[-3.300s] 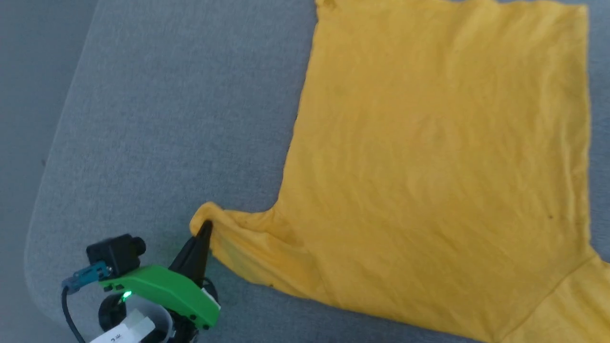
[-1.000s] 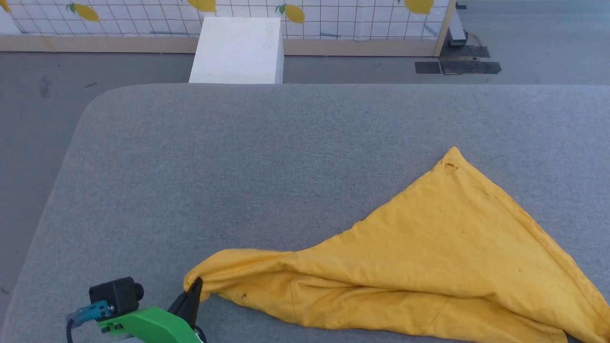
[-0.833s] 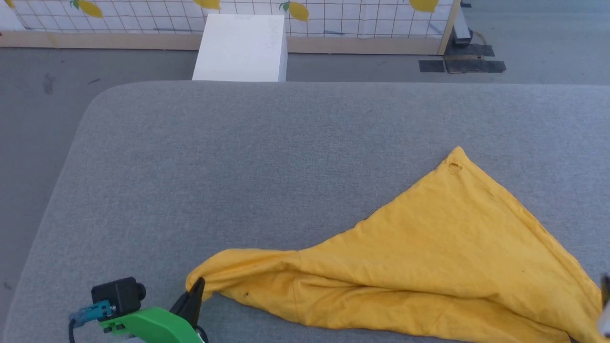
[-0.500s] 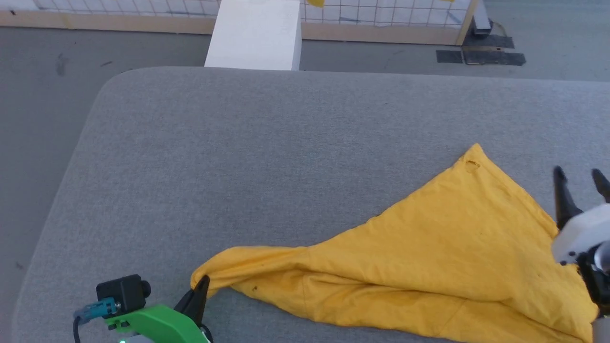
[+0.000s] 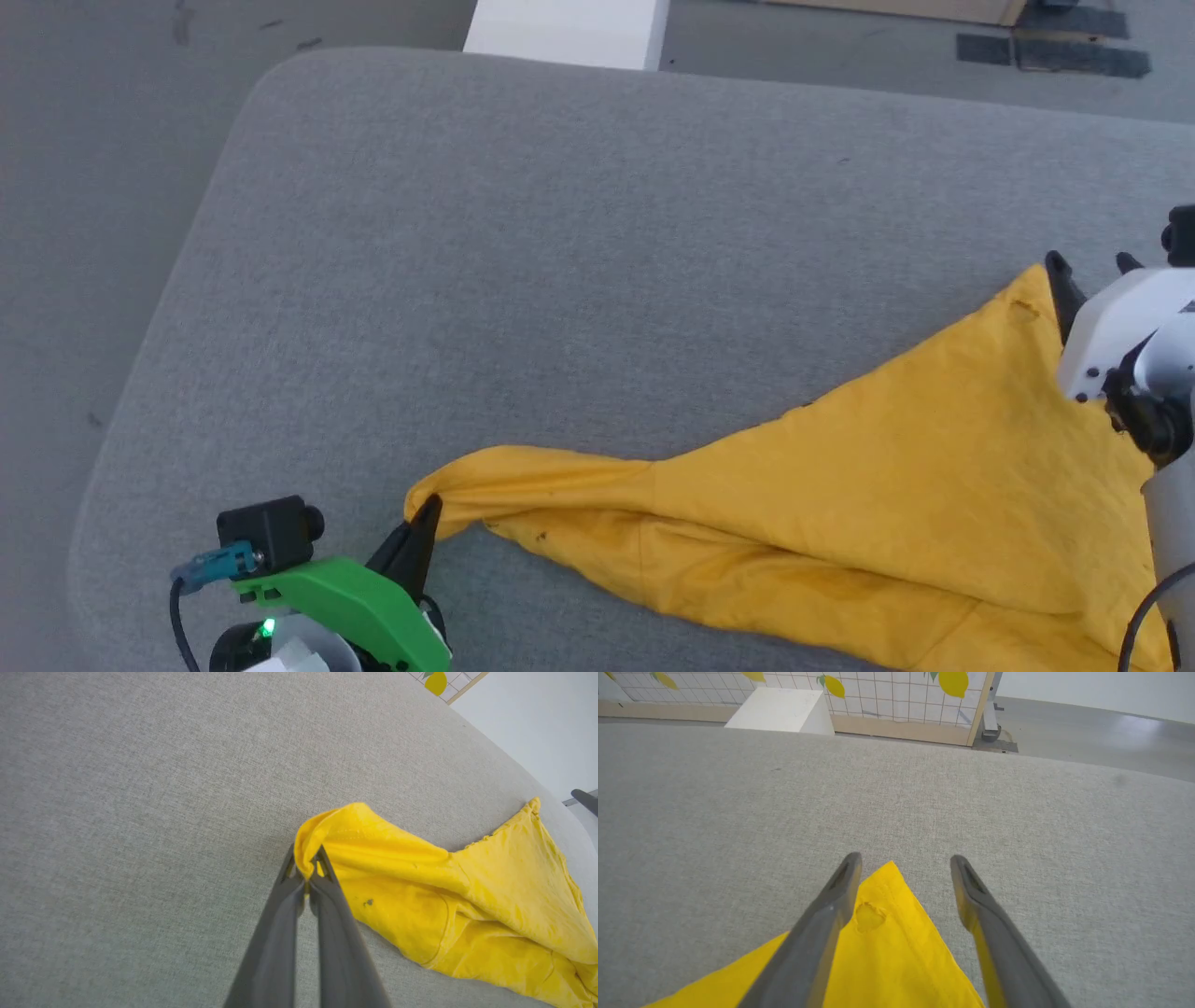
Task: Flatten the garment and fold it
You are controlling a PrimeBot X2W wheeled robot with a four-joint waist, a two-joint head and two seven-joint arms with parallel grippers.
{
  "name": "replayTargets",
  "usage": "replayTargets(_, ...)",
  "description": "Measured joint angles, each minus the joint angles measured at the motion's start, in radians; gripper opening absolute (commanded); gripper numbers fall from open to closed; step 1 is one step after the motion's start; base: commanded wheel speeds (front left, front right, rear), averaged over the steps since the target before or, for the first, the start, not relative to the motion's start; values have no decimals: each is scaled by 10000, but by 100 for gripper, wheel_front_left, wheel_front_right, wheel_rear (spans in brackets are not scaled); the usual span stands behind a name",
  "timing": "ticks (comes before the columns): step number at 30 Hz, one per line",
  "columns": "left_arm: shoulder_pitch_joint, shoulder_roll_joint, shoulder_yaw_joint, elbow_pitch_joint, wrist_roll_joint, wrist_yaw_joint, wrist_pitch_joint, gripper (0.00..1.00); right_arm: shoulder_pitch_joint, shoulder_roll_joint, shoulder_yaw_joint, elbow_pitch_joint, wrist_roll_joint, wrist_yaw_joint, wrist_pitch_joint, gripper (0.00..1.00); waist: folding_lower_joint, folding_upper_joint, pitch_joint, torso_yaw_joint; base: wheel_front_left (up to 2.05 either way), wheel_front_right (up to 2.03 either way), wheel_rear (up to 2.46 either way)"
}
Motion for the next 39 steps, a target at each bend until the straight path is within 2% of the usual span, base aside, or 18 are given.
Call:
replayTargets(8, -270, -173, -169, 226, 0, -163, -174, 0, -1278, -61, -938, 1584, -1041, 0, 2416, 100, 0, 0, 616, 625, 0, 0, 0)
replayTargets(9, -273, -188, -188, 261, 0, -165, -184, 0, -1349, -42, -1030, 1687, -1231, 0, 2811, 72, 1, 0, 673, 693, 0, 0, 0)
replayTargets(10, -279, -194, -201, 291, 0, -167, -209, 0, -1418, -33, -1078, 1708, -1356, 0, 3099, 38, 1, 0, 713, 743, 0, 0, 0)
replayTargets(12, -299, -199, -217, 349, 0, -192, -242, 0, -1651, -35, -1147, 1691, -1674, 0, 3774, 9, 0, 0, 781, 838, 0, 0, 0)
replayTargets(13, -301, -203, -219, 376, 0, -194, -247, 0, -1707, -8, -1149, 1639, -1770, 0, 3962, 0, 1, 0, 794, 864, 0, 0, 0)
replayTargets(17, -299, -215, -224, 428, -2, -192, -247, 0, -1558, 268, -1149, 1329, -1806, 0, 3969, 0, 1, 0, 696, 833, 0, 0, 0)
replayTargets(21, -292, -209, -159, 460, -2, -148, -265, 0, -751, 506, -1296, 696, -1528, 0, 2495, 0, 1, 0, 436, 672, 0, 0, 0)
replayTargets(29, 49, -25, 2, 397, -12, 35, -196, 0, 1555, 1386, -1233, -1216, -19, 0, -105, 0, 1, 0, -329, -68, 0, 0, 0)
replayTargets(33, 204, 56, 117, 280, -21, 142, -209, 0, 3119, 1753, -1615, -2621, 715, 0, -763, 0, 1, 0, -704, -542, 0, 0, 0)
replayTargets(39, 281, 58, 151, 274, 4, 201, -443, 0, 5518, 2036, -2178, -4456, 1373, 0, -859, 0, 0, 0, -1256, -1121, 0, 0, 0)
